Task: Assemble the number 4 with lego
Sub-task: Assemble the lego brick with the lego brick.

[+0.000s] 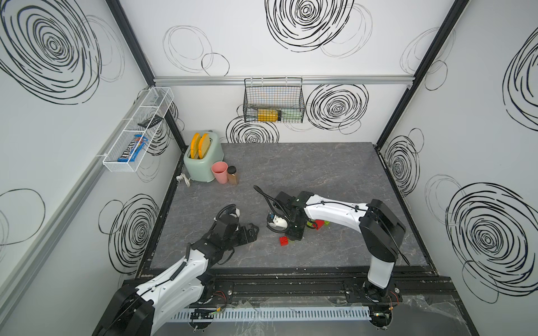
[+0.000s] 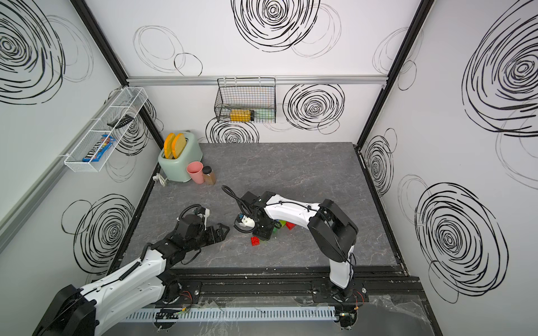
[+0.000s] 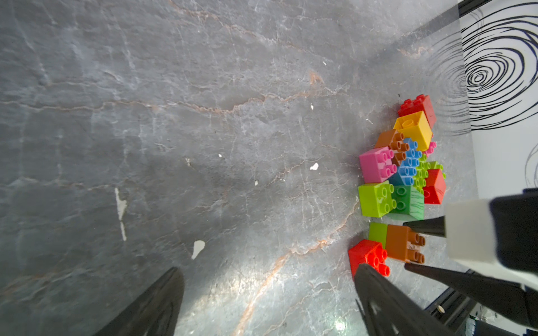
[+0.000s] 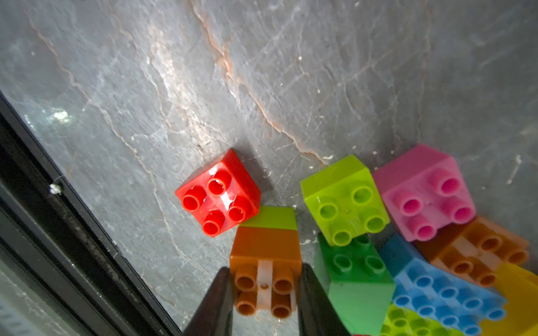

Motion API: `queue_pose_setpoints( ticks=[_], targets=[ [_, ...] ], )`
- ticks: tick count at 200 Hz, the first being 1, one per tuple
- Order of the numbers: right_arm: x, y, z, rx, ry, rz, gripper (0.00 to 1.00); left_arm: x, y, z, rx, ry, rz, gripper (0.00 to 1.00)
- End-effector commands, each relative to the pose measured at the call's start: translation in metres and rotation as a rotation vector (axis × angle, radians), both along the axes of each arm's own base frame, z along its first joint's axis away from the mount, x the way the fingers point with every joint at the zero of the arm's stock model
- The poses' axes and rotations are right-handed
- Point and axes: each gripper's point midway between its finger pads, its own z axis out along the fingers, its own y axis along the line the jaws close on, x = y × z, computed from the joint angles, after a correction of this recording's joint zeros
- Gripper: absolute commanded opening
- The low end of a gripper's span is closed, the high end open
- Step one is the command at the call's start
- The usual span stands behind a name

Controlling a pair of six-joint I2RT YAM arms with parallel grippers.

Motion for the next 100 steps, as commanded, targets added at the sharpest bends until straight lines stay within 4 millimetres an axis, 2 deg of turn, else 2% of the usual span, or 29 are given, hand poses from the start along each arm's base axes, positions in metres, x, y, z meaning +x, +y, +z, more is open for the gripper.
queue_pose_setpoints(
  ticks=[1, 15, 29, 43, 61, 81, 100],
  targets=[
    [-0.029, -0.041, -0.052, -0.205, 0.115, 0.051, 0.00, 0.002, 0.002, 0.003, -0.005, -0.017, 0.008, 0.96],
    [-0.035, -0.043, -0.056, -0.193, 0.138, 0.021, 0.00, 0.002, 0.004, 0.003, 0.000, -0.017, 0.012, 0.96],
    [-0.033, -0.037, -0.053, -0.150, 0.140, -0.051, 0.00, 0.002, 0.005, 0.003, 0.005, -0.016, 0.014, 0.96],
    [-0.023, -0.025, -0.042, -0.080, 0.100, -0.147, 0.00, 0.002, 0.006, 0.002, 0.021, -0.011, 0.019, 0.96],
    [0.003, -0.016, -0.031, -0.014, 0.039, -0.399, 0.00, 0.002, 0.006, 0.003, 0.044, -0.006, 0.013, 0.96],
    [0.017, -0.021, -0.036, -0.056, 0.014, -0.619, 0.00, 0.002, 0.003, 0.005, 0.058, -0.011, 0.000, 0.96],
    [0.026, -0.015, -0.039, -0.060, 0.000, -0.707, 0.00, 0.003, -0.004, 0.009, 0.057, -0.023, -0.015, 0.96]
  ],
)
